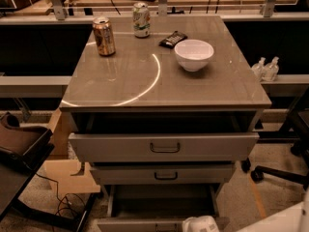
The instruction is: Open bottom drawer
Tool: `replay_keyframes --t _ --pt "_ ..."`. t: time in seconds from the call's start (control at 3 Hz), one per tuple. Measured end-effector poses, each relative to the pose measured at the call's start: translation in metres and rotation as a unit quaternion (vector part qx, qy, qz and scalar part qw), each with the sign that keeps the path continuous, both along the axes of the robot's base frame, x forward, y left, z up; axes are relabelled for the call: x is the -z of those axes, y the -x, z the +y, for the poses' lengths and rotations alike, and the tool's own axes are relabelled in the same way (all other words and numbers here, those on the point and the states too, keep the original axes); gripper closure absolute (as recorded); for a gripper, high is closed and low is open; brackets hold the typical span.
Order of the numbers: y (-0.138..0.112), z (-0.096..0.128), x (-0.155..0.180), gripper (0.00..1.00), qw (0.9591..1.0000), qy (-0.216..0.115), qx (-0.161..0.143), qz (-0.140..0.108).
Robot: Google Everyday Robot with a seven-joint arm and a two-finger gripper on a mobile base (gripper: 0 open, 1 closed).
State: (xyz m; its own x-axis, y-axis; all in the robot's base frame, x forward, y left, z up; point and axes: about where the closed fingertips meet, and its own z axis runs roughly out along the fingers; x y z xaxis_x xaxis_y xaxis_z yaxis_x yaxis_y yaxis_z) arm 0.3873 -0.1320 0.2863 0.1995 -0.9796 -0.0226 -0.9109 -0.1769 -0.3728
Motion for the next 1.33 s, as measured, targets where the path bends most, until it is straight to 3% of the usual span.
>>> replay_keyframes --t 0.33,0.67,1.33 --pt "-0.002 -0.021 -0.041 1.00 0.9990 -0.014 -0.003 -0.042" --pt "-0.013 -0.036 -0.055 1.00 0.9970 -0.035 -0.006 -0.069" --pt "-0.048 -0.055 -0.027 1.00 0.9941 -0.077 -0.001 -0.076"
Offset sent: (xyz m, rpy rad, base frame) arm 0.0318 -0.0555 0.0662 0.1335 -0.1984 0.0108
